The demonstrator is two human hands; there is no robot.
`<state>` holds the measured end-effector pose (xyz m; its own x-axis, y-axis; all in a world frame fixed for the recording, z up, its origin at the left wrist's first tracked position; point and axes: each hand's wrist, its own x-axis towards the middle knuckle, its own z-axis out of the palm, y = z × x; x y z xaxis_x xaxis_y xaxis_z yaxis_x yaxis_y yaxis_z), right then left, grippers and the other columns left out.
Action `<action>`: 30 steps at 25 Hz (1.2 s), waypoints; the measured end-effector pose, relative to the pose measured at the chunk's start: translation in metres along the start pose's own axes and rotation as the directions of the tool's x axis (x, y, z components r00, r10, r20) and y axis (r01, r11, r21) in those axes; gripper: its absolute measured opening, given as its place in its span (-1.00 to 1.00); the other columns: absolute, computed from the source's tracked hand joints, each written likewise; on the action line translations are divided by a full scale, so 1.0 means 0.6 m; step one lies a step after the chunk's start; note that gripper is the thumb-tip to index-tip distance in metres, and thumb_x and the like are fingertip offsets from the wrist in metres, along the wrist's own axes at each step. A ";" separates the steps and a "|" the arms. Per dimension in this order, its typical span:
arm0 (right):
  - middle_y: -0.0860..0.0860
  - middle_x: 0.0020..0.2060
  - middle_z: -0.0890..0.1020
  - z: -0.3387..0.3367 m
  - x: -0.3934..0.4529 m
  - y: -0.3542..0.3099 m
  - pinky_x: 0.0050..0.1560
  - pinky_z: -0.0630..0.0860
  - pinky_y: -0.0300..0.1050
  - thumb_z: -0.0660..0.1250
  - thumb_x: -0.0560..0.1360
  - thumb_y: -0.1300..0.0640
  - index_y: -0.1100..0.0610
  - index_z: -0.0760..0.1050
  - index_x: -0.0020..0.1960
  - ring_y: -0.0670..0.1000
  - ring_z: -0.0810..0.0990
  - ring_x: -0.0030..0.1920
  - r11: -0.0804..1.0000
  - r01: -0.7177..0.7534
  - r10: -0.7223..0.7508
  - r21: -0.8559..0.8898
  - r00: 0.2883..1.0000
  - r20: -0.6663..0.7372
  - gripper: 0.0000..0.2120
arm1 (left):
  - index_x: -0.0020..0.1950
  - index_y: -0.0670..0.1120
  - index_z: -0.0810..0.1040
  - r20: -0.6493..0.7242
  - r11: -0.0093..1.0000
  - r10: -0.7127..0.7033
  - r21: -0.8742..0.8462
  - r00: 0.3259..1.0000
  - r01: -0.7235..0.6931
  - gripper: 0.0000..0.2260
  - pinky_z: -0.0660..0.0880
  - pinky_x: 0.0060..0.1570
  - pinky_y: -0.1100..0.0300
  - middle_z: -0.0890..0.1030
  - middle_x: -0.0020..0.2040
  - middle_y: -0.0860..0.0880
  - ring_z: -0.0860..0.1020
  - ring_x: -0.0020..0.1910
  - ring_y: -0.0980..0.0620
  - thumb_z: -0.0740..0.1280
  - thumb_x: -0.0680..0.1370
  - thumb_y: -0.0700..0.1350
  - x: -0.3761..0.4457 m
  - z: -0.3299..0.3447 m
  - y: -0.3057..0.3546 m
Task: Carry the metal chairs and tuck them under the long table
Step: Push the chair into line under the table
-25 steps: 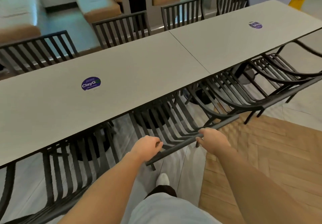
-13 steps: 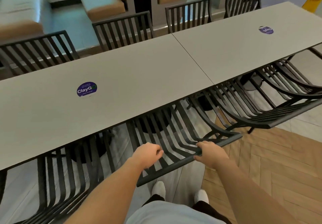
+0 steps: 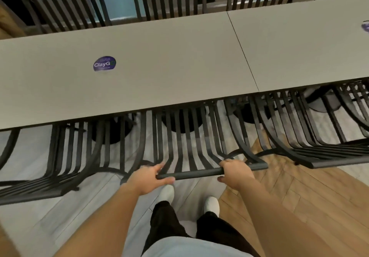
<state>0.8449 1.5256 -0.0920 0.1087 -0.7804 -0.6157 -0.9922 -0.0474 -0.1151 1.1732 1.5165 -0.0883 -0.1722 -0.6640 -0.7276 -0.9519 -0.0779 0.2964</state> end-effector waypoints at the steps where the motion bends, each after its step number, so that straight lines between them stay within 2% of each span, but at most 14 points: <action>1: -0.02 0.17 0.58 0.003 0.002 0.005 0.22 0.51 0.02 0.36 0.58 -0.15 0.02 0.51 0.31 0.09 0.55 0.20 1.000 0.011 -0.011 -0.014 1.000 -0.012 -0.62 | 0.61 0.29 0.19 -0.008 0.995 -0.018 0.093 1.000 0.019 0.00 0.47 0.29 0.01 0.51 0.43 -0.01 0.48 0.38 -0.05 0.10 0.26 0.73 -0.001 0.008 0.005; 4: 0.00 0.14 0.59 0.006 0.004 0.011 0.13 0.54 0.02 0.29 0.63 -0.12 0.04 0.52 0.26 0.10 0.59 0.13 0.998 0.044 -0.046 -0.038 0.999 -0.029 -0.69 | 0.55 0.34 0.28 -0.060 0.970 -0.028 0.239 0.998 0.042 -0.18 0.48 0.19 0.05 0.58 0.28 0.07 0.52 0.26 0.00 0.13 0.35 0.65 -0.001 0.022 0.017; 7: -0.01 0.12 0.58 0.007 0.000 0.016 0.10 0.57 0.00 0.29 0.64 -0.13 0.04 0.51 0.26 0.08 0.60 0.09 0.997 0.067 -0.067 -0.048 0.998 -0.008 -0.69 | 0.51 0.35 0.34 -0.072 0.966 -0.036 0.254 0.997 0.053 -0.40 0.52 0.14 0.08 0.58 0.19 0.09 0.54 0.16 0.05 0.21 0.50 0.49 -0.015 0.034 0.023; 11: -0.02 0.09 0.58 0.011 0.003 0.018 0.13 0.59 0.00 0.30 0.64 -0.09 0.03 0.52 0.26 0.05 0.60 0.07 0.995 0.084 -0.084 -0.046 0.996 0.003 -0.73 | 0.51 0.37 0.34 -0.082 0.967 -0.075 0.238 0.994 0.093 -0.57 0.54 0.15 0.09 0.59 0.17 0.05 0.57 0.14 0.02 0.23 0.63 0.26 -0.028 0.043 0.030; 14: -0.02 0.02 0.59 0.013 0.012 0.014 0.10 0.60 -0.01 0.28 0.65 0.01 0.04 0.54 0.23 0.04 0.62 0.00 0.992 0.074 -0.073 -0.102 0.997 0.005 -0.80 | 0.53 0.34 0.33 -0.090 0.960 -0.066 0.267 0.994 0.088 -0.58 0.55 0.17 0.05 0.57 0.20 -0.01 0.57 0.15 -0.03 0.21 0.67 0.10 -0.026 0.040 0.033; 17: -0.01 -0.01 0.62 0.013 0.017 0.009 0.08 0.61 -0.02 0.25 0.65 0.06 0.04 0.55 0.22 0.05 0.64 -0.01 0.988 0.066 -0.067 -0.142 0.998 0.002 -0.81 | 0.54 0.32 0.32 -0.088 0.953 -0.043 0.297 0.995 0.067 -0.57 0.56 0.13 0.06 0.58 0.18 -0.01 0.57 0.13 -0.04 0.21 0.68 0.02 -0.019 0.035 0.031; 24: -0.02 -0.04 0.59 -0.003 0.051 -0.002 0.06 0.62 -0.03 0.31 0.64 -0.01 0.03 0.56 0.21 0.03 0.62 -0.04 0.992 0.059 -0.058 -0.115 0.998 0.019 -0.80 | 0.55 0.30 0.31 -0.074 0.936 -0.037 0.348 0.997 0.061 -0.56 0.57 0.02 0.08 0.61 0.13 0.00 0.60 0.05 -0.02 0.20 0.68 0.00 0.014 0.004 0.016; 30: -0.06 -0.07 0.61 -0.001 0.056 0.003 0.04 0.61 -0.05 0.28 0.64 -0.07 -0.04 0.56 0.21 -0.01 0.61 -0.08 0.989 0.059 -0.056 -0.137 0.998 0.028 -0.80 | 0.58 0.25 0.29 -0.051 0.928 -0.019 0.371 0.999 0.037 -0.54 0.56 0.08 0.06 0.58 0.21 -0.05 0.57 0.15 -0.06 0.20 0.69 -0.04 0.015 0.002 0.023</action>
<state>0.8465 1.4988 -0.1127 0.1655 -0.7585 -0.6303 -0.9830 -0.1785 -0.0433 1.1580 1.5103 -0.0917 -0.1406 -0.6995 -0.7007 -0.9836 0.1793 0.0184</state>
